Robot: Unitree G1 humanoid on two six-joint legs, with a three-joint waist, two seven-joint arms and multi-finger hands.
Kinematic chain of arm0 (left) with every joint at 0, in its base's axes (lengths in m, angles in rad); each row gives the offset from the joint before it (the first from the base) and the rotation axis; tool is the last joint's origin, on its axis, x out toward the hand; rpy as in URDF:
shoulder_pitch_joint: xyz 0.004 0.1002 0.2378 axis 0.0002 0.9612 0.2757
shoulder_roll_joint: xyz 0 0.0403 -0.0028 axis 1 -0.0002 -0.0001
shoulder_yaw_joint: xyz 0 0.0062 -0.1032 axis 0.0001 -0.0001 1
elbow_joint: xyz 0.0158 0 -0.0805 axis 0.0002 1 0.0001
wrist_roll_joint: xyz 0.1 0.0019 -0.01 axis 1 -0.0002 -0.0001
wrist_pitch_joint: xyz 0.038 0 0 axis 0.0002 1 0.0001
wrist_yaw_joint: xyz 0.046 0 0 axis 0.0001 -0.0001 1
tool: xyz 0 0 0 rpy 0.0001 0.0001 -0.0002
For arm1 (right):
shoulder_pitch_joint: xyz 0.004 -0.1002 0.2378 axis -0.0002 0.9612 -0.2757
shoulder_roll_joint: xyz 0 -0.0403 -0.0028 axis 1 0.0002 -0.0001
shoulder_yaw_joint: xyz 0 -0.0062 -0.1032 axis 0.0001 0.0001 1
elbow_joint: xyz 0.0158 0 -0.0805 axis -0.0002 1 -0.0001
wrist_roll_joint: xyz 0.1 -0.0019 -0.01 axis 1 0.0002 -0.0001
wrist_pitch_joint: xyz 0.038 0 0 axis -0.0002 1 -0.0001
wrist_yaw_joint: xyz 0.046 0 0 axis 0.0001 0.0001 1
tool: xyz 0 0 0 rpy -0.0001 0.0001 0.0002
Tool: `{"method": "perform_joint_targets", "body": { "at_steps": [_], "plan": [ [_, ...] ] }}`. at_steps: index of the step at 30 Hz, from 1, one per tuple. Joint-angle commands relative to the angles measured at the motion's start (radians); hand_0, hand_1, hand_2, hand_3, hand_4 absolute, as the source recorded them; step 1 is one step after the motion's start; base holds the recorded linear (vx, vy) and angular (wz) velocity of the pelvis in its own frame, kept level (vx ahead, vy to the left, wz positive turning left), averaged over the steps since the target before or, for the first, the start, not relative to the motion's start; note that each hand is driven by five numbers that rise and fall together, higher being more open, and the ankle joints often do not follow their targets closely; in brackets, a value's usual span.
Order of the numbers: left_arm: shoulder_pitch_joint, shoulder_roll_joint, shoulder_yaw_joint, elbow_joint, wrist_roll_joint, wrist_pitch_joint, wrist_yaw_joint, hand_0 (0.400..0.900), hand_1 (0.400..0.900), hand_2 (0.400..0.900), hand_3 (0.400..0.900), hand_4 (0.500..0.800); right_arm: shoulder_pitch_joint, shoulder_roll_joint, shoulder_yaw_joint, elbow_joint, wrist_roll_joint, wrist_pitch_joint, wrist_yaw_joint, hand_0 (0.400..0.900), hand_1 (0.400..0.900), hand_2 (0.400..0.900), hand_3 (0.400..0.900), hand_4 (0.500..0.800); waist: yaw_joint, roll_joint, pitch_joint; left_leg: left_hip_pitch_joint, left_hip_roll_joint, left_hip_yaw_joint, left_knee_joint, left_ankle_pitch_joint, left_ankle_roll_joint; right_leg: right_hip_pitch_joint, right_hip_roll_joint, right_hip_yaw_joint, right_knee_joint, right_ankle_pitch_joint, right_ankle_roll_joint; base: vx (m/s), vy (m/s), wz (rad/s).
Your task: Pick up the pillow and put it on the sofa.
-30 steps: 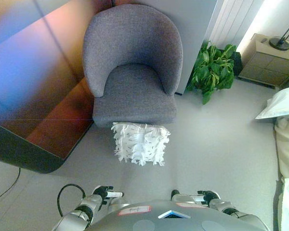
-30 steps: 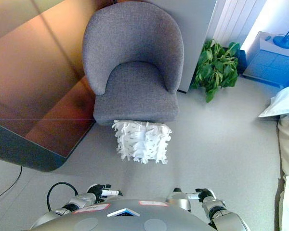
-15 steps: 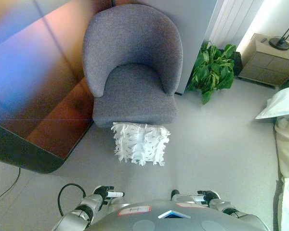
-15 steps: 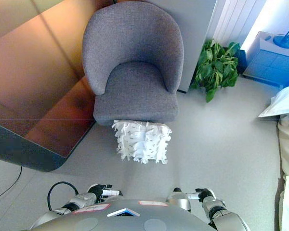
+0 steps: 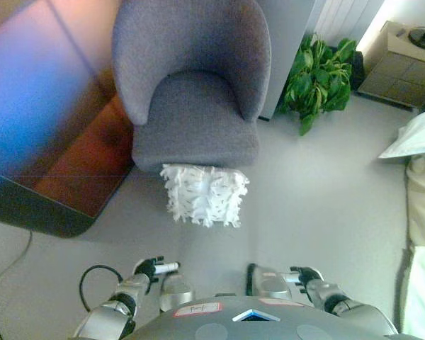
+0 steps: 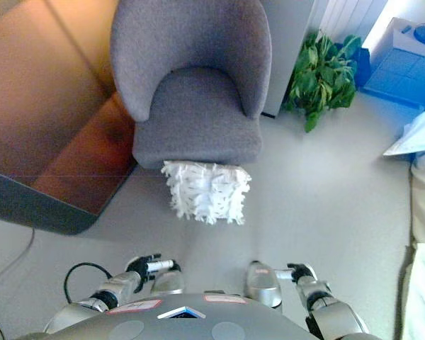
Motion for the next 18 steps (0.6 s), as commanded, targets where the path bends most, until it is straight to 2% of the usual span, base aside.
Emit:
{"method": "perform_joint_targets", "body": {
  "at_steps": [1, 3, 4, 7, 9, 11, 13, 14, 15, 16, 17, 18],
  "plan": [
    [-0.004, 0.003, 0.008, -0.002, -0.028, -0.039, -0.01, 0.9, 0.9, 0.9, 0.9, 0.8, 0.016, -0.028, -0.039, 0.033, -0.013, -0.006, -0.025, 0.9, 0.9, 0.9, 0.9, 0.8, 0.044, 0.05, 0.015, -0.057, -0.027, 0.167, -0.31, 0.277, 0.049, 0.218, 0.103, -0.082, -0.103, -0.012, -0.017, 0.46, 0.181, -0.01],
    [0.007, -0.002, 0.021, 0.016, -0.008, -0.032, -0.002, 0.9, 0.9, 0.9, 0.9, 0.8, 0.04, -0.032, -0.061, 0.04, -0.003, -0.021, -0.029, 0.9, 0.9, 0.9, 0.9, 0.8, 0.053, 0.052, 0.005, -0.073, -0.027, 0.194, -0.414, 0.316, 0.04, 0.283, 0.1, -0.097, -0.101, -0.066, -0.009, 0.54, 0.217, -0.08],
    [0.012, -0.005, 0.028, 0.024, -0.003, -0.029, 0.005, 0.9, 0.9, 0.9, 0.9, 0.8, 0.051, -0.034, -0.07, 0.044, -0.006, -0.028, -0.025, 0.9, 0.9, 0.9, 0.9, 0.8, 0.051, 0.038, -0.004, -0.072, -0.038, 0.204, -0.448, 0.312, 0.033, 0.313, 0.079, -0.101, -0.093, -0.102, -0.001, 0.58, 0.249, -0.14],
    [0.019, -0.004, 0.06, 0.041, 0.0, -0.029, 0.022, 0.9, 0.9, 0.9, 0.9, 0.8, 0.064, -0.035, -0.085, 0.042, -0.058, -0.046, -0.012, 0.9, 0.9, 0.9, 0.9, 0.8, 0.048, 0.024, -0.026, -0.076, -0.018, 0.237, -0.433, 0.272, 0.048, 0.345, 0.023, -0.094, -0.048, -0.147, 0.021, 0.55, 0.25, -0.26],
    [0.018, 0.006, 0.074, 0.045, 0.019, -0.031, 0.03, 0.9, 0.9, 0.9, 0.9, 0.8, 0.07, -0.037, -0.097, 0.039, -0.052, -0.066, -0.002, 0.9, 0.9, 0.9, 0.9, 0.8, 0.056, 0.013, -0.039, -0.126, 0.011, 0.232, -0.263, 0.253, 0.051, 0.37, 0.002, -0.104, -0.035, -0.164, 0.015, 0.48, 0.136, -0.12],
    [0.007, 0.019, 0.076, 0.037, 0.038, -0.019, 0.035, 0.9, 0.9, 0.9, 0.9, 0.8, 0.053, -0.04, -0.097, 0.026, -0.064, -0.082, 0.007, 0.9, 0.9, 0.9, 0.9, 0.8, 0.066, 0.0, -0.049, -0.195, 0.064, 0.236, -0.106, 0.227, 0.047, 0.381, -0.024, -0.123, -0.035, -0.165, 0.013, 0.37, 0.103, -0.01],
    [-0.003, 0.033, 0.072, 0.034, 0.047, -0.011, 0.037, 0.9, 0.9, 0.9, 0.9, 0.8, 0.026, -0.043, -0.096, 0.011, -0.062, -0.096, 0.0, 0.9, 0.9, 0.9, 0.9, 0.8, 0.081, -0.006, -0.049, -0.242, 0.069, 0.197, -0.014, 0.197, 0.053, 0.393, -0.044, -0.119, -0.027, -0.167, 0.023, 0.38, 0.162, 0.03],
    [-0.001, 0.039, 0.076, 0.033, 0.052, -0.008, 0.035, 0.9, 0.9, 0.9, 0.9, 0.8, 0.019, -0.044, -0.1, 0.001, -0.069, -0.093, -0.001, 0.9, 0.9, 0.9, 0.9, 0.8, 0.084, -0.009, -0.051, -0.249, 0.067, 0.199, 0.005, 0.183, 0.061, 0.403, -0.047, -0.117, -0.021, -0.159, 0.031, 0.37, 0.187, 0.06],
    [0.001, 0.047, 0.082, 0.025, 0.061, 0.002, 0.03, 0.9, 0.9, 0.9, 0.9, 0.8, 0.016, -0.045, -0.106, -0.007, -0.073, -0.091, 0.002, 0.9, 0.9, 0.9, 0.9, 0.8, 0.088, -0.017, -0.058, -0.239, 0.058, 0.216, 0.001, 0.165, 0.079, 0.412, -0.066, -0.127, 0.001, -0.111, 0.049, 0.36, 0.224, 0.08],
    [0.004, 0.056, 0.083, 0.017, 0.078, 0.006, 0.022, 0.9, 0.9, 0.9, 0.9, 0.8, 0.015, -0.047, -0.111, -0.017, -0.072, -0.097, 0.004, 0.9, 0.9, 0.9, 0.9, 0.8, 0.095, -0.03, -0.068, -0.217, 0.027, 0.23, -0.014, 0.133, 0.109, 0.408, -0.114, -0.135, 0.072, 0.021, 0.078, 0.35, 0.251, 0.15],
    [0.007, 0.06, 0.078, 0.014, 0.098, -0.003, 0.015, 0.9, 0.9, 0.9, 0.9, 0.8, 0.017, -0.045, -0.115, -0.024, -0.085, -0.101, -0.005, 0.9, 0.9, 0.9, 0.9, 0.8, 0.093, -0.038, -0.073, -0.192, -0.009, 0.233, -0.037, 0.1, 0.135, 0.382, -0.142, -0.113, 0.147, 0.124, 0.102, 0.37, 0.249, 0.33],
    [0.007, 0.063, 0.068, 0.011, 0.117, -0.006, 0.005, 0.9, 0.9, 0.9, 0.9, 0.8, 0.018, -0.045, -0.113, -0.027, -0.107, -0.104, -0.016, 0.9, 0.9, 0.9, 0.9, 0.8, 0.082, -0.039, -0.073, -0.162, -0.038, 0.226, -0.063, 0.079, 0.15, 0.328, -0.133, -0.072, 0.2, 0.179, 0.112, 0.36, 0.173, 0.49]
  ]
}}
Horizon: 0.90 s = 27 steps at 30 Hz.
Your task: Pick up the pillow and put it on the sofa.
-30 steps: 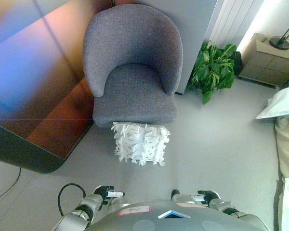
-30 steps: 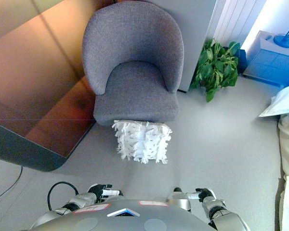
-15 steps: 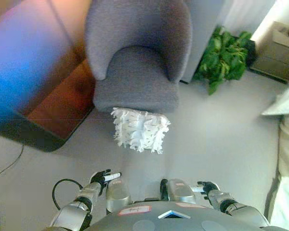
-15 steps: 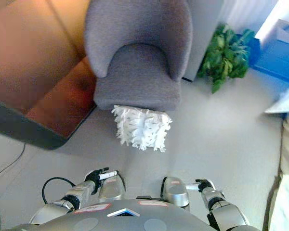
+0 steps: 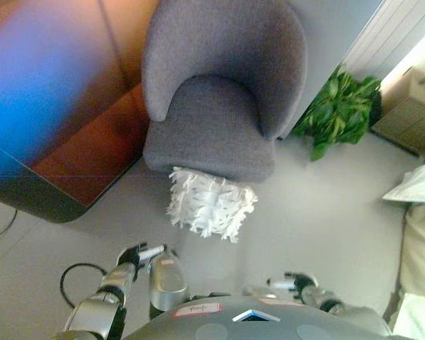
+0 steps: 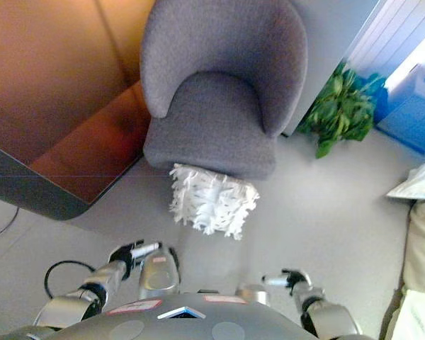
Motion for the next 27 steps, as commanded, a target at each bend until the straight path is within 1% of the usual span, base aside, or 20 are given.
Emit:
{"method": "perform_joint_targets", "body": {
  "at_steps": [1, 3, 4, 5, 6, 7, 8, 9, 10, 11, 12, 13, 15, 16, 18, 20, 21, 22, 24, 27],
  "plan": [
    [0.053, 0.037, -0.054, 0.0, 0.095, 0.0, -0.011, 0.9, 0.9, 0.9, 0.9, 0.8, 0.022, -0.058, 0.012, -0.096, -0.081, -0.042, -0.039, 0.9, 0.9, 0.9, 0.9, 0.8, -0.033, 0.015, -0.042, -0.013, -0.043, -0.036, -0.211, 0.177, -0.023, -0.055, -0.039, 0.025, 0.296, 0.328, 0.006, 0.35, 0.07, 0.49],
    [0.03, 0.048, -0.072, -0.004, 0.088, 0.009, -0.012, 0.9, 0.9, 0.9, 0.9, 0.8, 0.009, -0.061, 0.036, -0.099, -0.118, -0.047, -0.033, 0.9, 0.9, 0.9, 0.9, 0.8, -0.039, 0.02, -0.03, 0.017, -0.046, -0.059, -0.214, 0.161, -0.028, -0.123, -0.076, -0.01, 0.22, 0.309, -0.01, 0.21, -0.108, 0.25],
    [0.001, 0.057, -0.087, -0.009, 0.071, 0.011, -0.011, 0.9, 0.9, 0.9, 0.9, 0.8, -0.016, -0.064, 0.061, -0.101, -0.132, -0.056, -0.042, 0.9, 0.9, 0.9, 0.9, 0.8, -0.037, 0.028, -0.015, 0.021, -0.03, -0.079, -0.197, 0.153, -0.043, -0.17, -0.106, -0.042, 0.139, 0.291, -0.02, -0.02, -0.335, 0.26],
    [-0.036, 0.066, -0.109, -0.019, 0.051, 0.001, -0.009, 0.9, 0.9, 0.9, 0.9, 0.8, -0.051, -0.067, 0.091, -0.11, -0.112, -0.059, -0.052, 0.9, 0.9, 0.9, 0.9, 0.8, -0.04, 0.038, 0.009, 0.012, -0.006, -0.113, -0.165, 0.145, -0.058, -0.251, -0.139, -0.028, 0.067, 0.305, -0.024, -0.21, -0.465, 0.46],
    [-0.081, 0.071, -0.131, -0.03, 0.025, -0.01, -0.004, 0.9, 0.9, 0.9, 0.9, 0.8, -0.097, -0.07, 0.112, -0.12, -0.086, -0.052, -0.065, 0.9, 0.9, 0.9, 0.9, 0.8, -0.044, 0.043, 0.039, -0.023, 0.015, -0.137, -0.131, 0.142, -0.058, -0.354, -0.182, 0.007, 0.01, 0.404, -0.015, -0.3, -0.505, 0.58],
    [-0.117, 0.077, -0.15, -0.04, -0.004, -0.022, -0.002, 0.9, 0.9, 0.9, 0.9, 0.8, -0.145, -0.071, 0.129, -0.128, -0.07, -0.052, -0.077, 0.9, 0.9, 0.9, 0.9, 0.8, -0.049, 0.043, 0.071, -0.047, 0.038, -0.159, -0.098, 0.118, -0.076, -0.429, -0.228, 0.03, -0.033, 0.494, 0.003, -0.26, -0.5, 0.49],
    [-0.133, 0.081, -0.161, -0.048, -0.031, -0.029, 0.001, 0.9, 0.9, 0.9, 0.9, 0.8, -0.18, -0.071, 0.141, -0.14, -0.065, -0.049, -0.079, 0.9, 0.9, 0.9, 0.9, 0.8, -0.051, 0.044, 0.095, -0.043, 0.061, -0.175, -0.076, 0.08, -0.104, -0.467, -0.253, 0.029, -0.078, 0.537, 0.022, -0.12, -0.481, 0.27],
    [-0.142, 0.087, -0.162, -0.058, -0.045, -0.031, 0.004, 0.9, 0.9, 0.9, 0.9, 0.8, -0.215, -0.067, 0.148, -0.154, -0.077, -0.042, -0.072, 0.9, 0.9, 0.9, 0.9, 0.8, -0.053, 0.04, 0.115, -0.038, 0.084, -0.179, -0.062, 0.057, -0.116, -0.507, -0.257, 0.013, -0.103, 0.561, 0.038, 0.0, -0.461, 0.2],
    [-0.139, 0.091, -0.169, -0.068, -0.039, -0.025, 0.011, 0.9, 0.9, 0.9, 0.9, 0.8, -0.231, -0.057, 0.152, -0.17, -0.106, -0.041, -0.067, 0.9, 0.9, 0.9, 0.9, 0.8, -0.055, 0.036, 0.123, -0.05, 0.114, -0.192, -0.038, 0.041, -0.114, -0.507, -0.245, 0.025, -0.084, 0.515, 0.049, 0.04, -0.332, 0.14],
    [-0.138, 0.091, -0.17, -0.07, -0.038, -0.022, 0.015, 0.9, 0.9, 0.9, 0.9, 0.8, -0.232, -0.055, 0.152, -0.173, -0.11, -0.045, -0.064, 0.9, 0.9, 0.9, 0.9, 0.8, -0.056, 0.036, 0.123, -0.053, 0.118, -0.195, -0.033, 0.038, -0.114, -0.506, -0.243, 0.028, -0.08, 0.506, 0.051, 0.11, -0.303, 0.51],
    [-0.122, 0.087, -0.18, -0.079, -0.024, -0.011, 0.026, 0.9, 0.9, 0.9, 0.9, 0.8, -0.209, -0.055, 0.167, -0.19, -0.104, -0.05, -0.066, 0.9, 0.9, 0.9, 0.9, 0.8, -0.068, 0.033, 0.115, -0.091, 0.121, -0.242, -0.004, 0.049, -0.1, -0.52, -0.212, 0.099, -0.012, 0.467, 0.048, 0.18, -0.258, 0.6],
    [-0.092, 0.083, -0.178, -0.09, -0.034, 0.003, 0.035, 0.9, 0.9, 0.9, 0.9, 0.8, -0.184, -0.058, 0.192, -0.218, -0.106, -0.044, -0.071, 0.9, 0.9, 0.9, 0.9, 0.8, -0.071, 0.029, 0.111, -0.085, 0.12, -0.272, -0.001, 0.06, -0.115, -0.53, -0.194, 0.114, 0.033, 0.445, 0.056, 0.24, -0.276, 0.62],
    [-0.07, 0.072, -0.158, -0.081, -0.056, -0.014, 0.032, 0.9, 0.9, 0.9, 0.9, 0.8, -0.169, -0.059, 0.213, -0.221, -0.137, -0.06, -0.079, 0.9, 0.9, 0.9, 0.9, 0.8, -0.071, 0.027, 0.1, -0.044, 0.138, -0.276, -0.061, 0.09, -0.135, -0.509, -0.181, 0.106, 0.036, 0.411, 0.07, 0.23, -0.172, 0.26],
    [-0.063, 0.059, -0.152, -0.063, -0.052, -0.033, 0.013, 0.9, 0.9, 0.9, 0.9, 0.8, -0.168, -0.058, 0.221, -0.214, -0.161, -0.071, -0.093, 0.9, 0.9, 0.9, 0.9, 0.8, -0.065, 0.027, 0.09, -0.005, 0.145, -0.273, -0.118, 0.114, -0.145, -0.484, -0.18, 0.089, 0.013, 0.41, 0.074, 0.23, -0.122, 0.26],
    [-0.068, 0.038, -0.156, -0.044, -0.053, -0.061, -0.001, 0.9, 0.9, 0.9, 0.9, 0.8, -0.185, -0.064, 0.23, -0.205, -0.195, -0.086, -0.138, 0.9, 0.9, 0.9, 0.9, 0.8, -0.062, 0.031, 0.083, 0.02, 0.144, -0.286, -0.18, 0.15, -0.158, -0.464, -0.166, 0.082, -0.006, 0.397, 0.077, 0.19, -0.109, 0.39],
    [-0.103, 0.025, -0.169, -0.04, -0.071, -0.066, -0.002, 0.9, 0.9, 0.9, 0.9, 0.8, -0.256, -0.075, 0.249, -0.216, -0.243, -0.057, -0.176, 0.9, 0.9, 0.9, 0.9, 0.8, -0.055, 0.031, 0.089, 0.006, 0.139, -0.302, -0.205, 0.169, -0.175, -0.476, -0.17, 0.051, -0.011, 0.398, 0.079, 0.03, -0.08, 0.36],
    [-0.116, 0.023, -0.178, -0.038, -0.08, -0.068, -0.004, 0.9, 0.9, 0.9, 0.9, 0.8, -0.284, -0.078, 0.259, -0.215, -0.241, -0.042, -0.187, 0.9, 0.9, 0.9, 0.9, 0.8, -0.054, 0.034, 0.095, -0.006, 0.14, -0.311, -0.203, 0.172, -0.18, -0.488, -0.167, 0.054, 0.002, 0.388, 0.078, -0.03, -0.051, 0.35],
    [-0.133, 0.024, -0.189, -0.041, -0.096, -0.074, -0.004, 0.9, 0.9, 0.9, 0.9, 0.8, -0.325, -0.089, 0.27, -0.222, -0.256, -0.017, -0.195, 0.9, 0.9, 0.9, 0.9, 0.8, -0.05, 0.036, 0.106, -0.027, 0.138, -0.326, -0.191, 0.176, -0.187, -0.508, -0.169, 0.054, 0.028, 0.378, 0.08, -0.02, -0.034, 0.35],
    [-0.147, 0.031, -0.198, -0.049, -0.111, -0.075, -0.002, 0.9, 0.9, 0.9, 0.9, 0.8, -0.373, -0.106, 0.281, -0.231, -0.262, 0.0, -0.193, 0.9, 0.9, 0.9, 0.9, 0.8, -0.043, 0.04, 0.118, -0.051, 0.135, -0.343, -0.171, 0.175, -0.192, -0.535, -0.177, 0.057, 0.069, 0.367, 0.083, -0.02, -0.007, 0.28],
    [-0.163, 0.065, -0.202, -0.079, -0.152, -0.061, 0.007, 0.9, 0.9, 0.9, 0.9, 0.8, -0.466, -0.154, 0.3, -0.25, -0.238, 0.03, -0.173, 0.9, 0.9, 0.9, 0.9, 0.8, -0.028, 0.05, 0.147, -0.105, 0.133, -0.385, -0.093, 0.146, -0.198, -0.6, -0.2, 0.082, 0.184, 0.323, 0.079, -0.01, 0.028, 0.23]
  ]
}}
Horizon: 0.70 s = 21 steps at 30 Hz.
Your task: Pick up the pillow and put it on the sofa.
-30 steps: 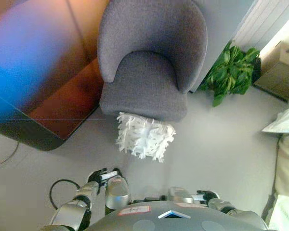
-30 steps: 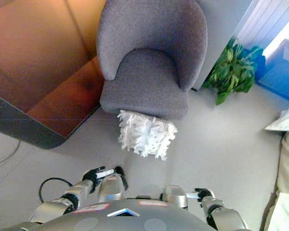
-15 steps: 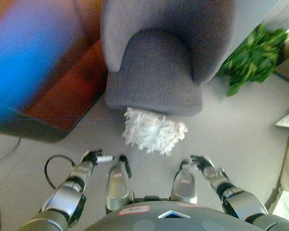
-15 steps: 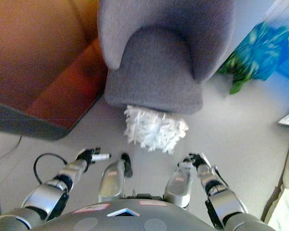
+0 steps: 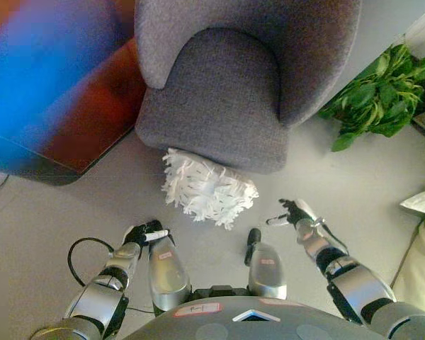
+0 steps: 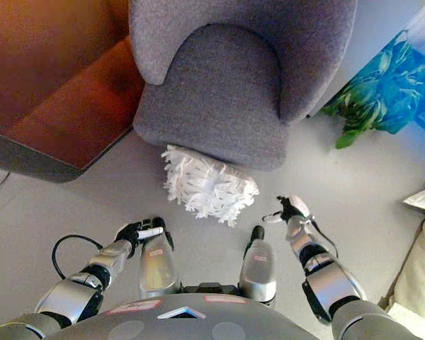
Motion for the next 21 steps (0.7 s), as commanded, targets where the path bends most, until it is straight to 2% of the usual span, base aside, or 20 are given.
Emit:
{"method": "perform_joint_targets", "body": {
  "at_steps": [1, 5, 13, 20, 21],
  "plan": [
    [-0.05, 0.034, -0.026, -0.043, -0.074, -0.043, -0.009, 0.9, 0.9, 0.9, 0.9, 0.8, -0.158, -0.088, -0.012, -0.056, 0.003, 0.016, -0.031, 0.9, 0.9, 0.9, 0.9, 0.8, 0.044, 0.026, 0.031, 0.012, 0.064, -0.096, 0.006, 0.063, -0.017, -0.107, -0.087, 0.077, 0.126, 0.036, -0.017, 0.02, 0.057, 0.23],
    [-0.051, 0.054, -0.003, -0.036, -0.119, -0.033, 0.0, 0.9, 0.9, 0.9, 0.9, 0.8, -0.226, -0.115, -0.006, -0.045, 0.023, 0.013, -0.017, 0.9, 0.9, 0.9, 0.9, 0.8, 0.062, 0.037, 0.044, -0.051, 0.049, -0.127, 0.097, 0.02, -0.016, -0.182, -0.113, 0.097, 0.253, -0.013, -0.027, 0.02, 0.062, 0.18],
    [-0.044, 0.075, 0.039, 0.007, -0.214, -0.005, 0.011, 0.9, 0.9, 0.9, 0.9, 0.8, -0.393, -0.177, 0.014, -0.014, 0.095, 0.009, 0.047, 0.9, 0.9, 0.9, 0.9, 0.8, 0.1, 0.072, 0.061, -0.217, -0.013, -0.177, 0.275, -0.069, 0.004, -0.382, -0.16, 0.145, 0.474, -0.096, -0.043, -0.03, 0.081, 0.21],
    [-0.003, 0.089, 0.076, 0.031, -0.242, -0.006, 0.009, 0.9, 0.9, 0.9, 0.9, 0.8, -0.495, -0.216, 0.068, -0.032, 0.142, 0.047, 0.082, 0.9, 0.9, 0.9, 0.9, 0.8, 0.119, 0.11, 0.073, -0.332, -0.078, -0.192, 0.401, -0.133, 0.025, -0.516, -0.158, 0.182, 0.6, -0.145, -0.063, -0.02, 0.093, 0.17],
    [0.003, 0.09, 0.079, 0.032, -0.245, -0.005, 0.009, 0.9, 0.9, 0.9, 0.9, 0.8, -0.502, -0.221, 0.074, -0.035, 0.145, 0.052, 0.087, 0.9, 0.9, 0.9, 0.9, 0.8, 0.122, 0.116, 0.083, -0.33, -0.08, -0.192, 0.425, -0.164, 0.025, -0.517, -0.157, 0.187, 0.624, -0.171, -0.06, 0.0, 0.073, 0.08]
  ]
}}
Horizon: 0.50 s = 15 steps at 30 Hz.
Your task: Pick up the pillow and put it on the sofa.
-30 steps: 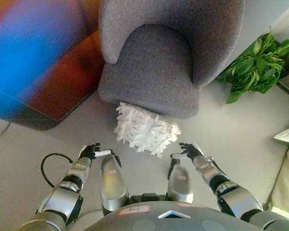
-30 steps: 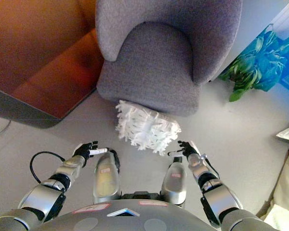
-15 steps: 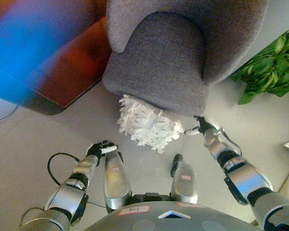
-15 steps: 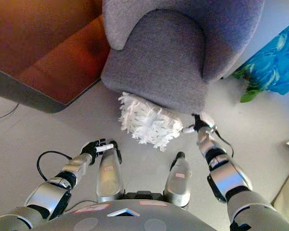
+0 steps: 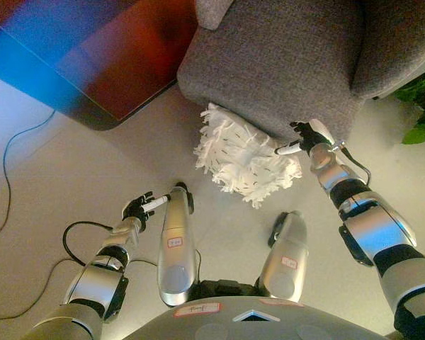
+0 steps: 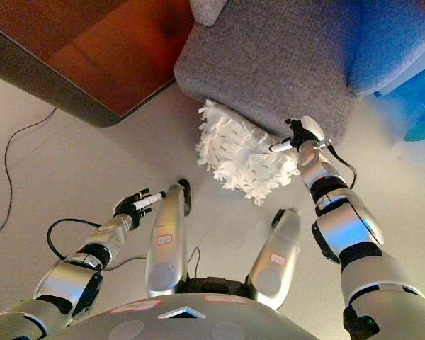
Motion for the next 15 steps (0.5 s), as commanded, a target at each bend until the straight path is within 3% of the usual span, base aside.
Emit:
{"method": "perform_joint_targets", "body": {
  "at_steps": [1, 15],
  "plan": [
    [0.081, 0.066, 0.013, 0.052, -0.024, 0.012, 0.022, 0.9, 0.9, 0.9, 0.9, 0.8, -0.091, -0.102, -0.01, -0.034, 0.032, 0.021, -0.009, 0.9, 0.9, 0.9, 0.9, 0.8, 0.04, 0.035, -0.001, 0.067, 0.038, -0.06, 0.035, -0.107, 0.006, -0.093, -0.008, 0.083, 0.033, 0.042, -0.066, 0.0, 0.072, 0.05],
    [0.101, 0.047, 0.015, 0.039, -0.089, -0.028, -0.026, 0.9, 0.9, 0.9, 0.9, 0.8, -0.162, -0.138, 0.029, -0.038, 0.028, 0.029, 0.003, 0.9, 0.9, 0.9, 0.9, 0.8, 0.042, 0.075, 0.056, -0.049, -0.007, -0.054, 0.117, -0.125, 0.022, -0.213, -0.001, 0.108, 0.129, 0.012, -0.083, -0.05, 0.045, 0.05]
  ]
}}
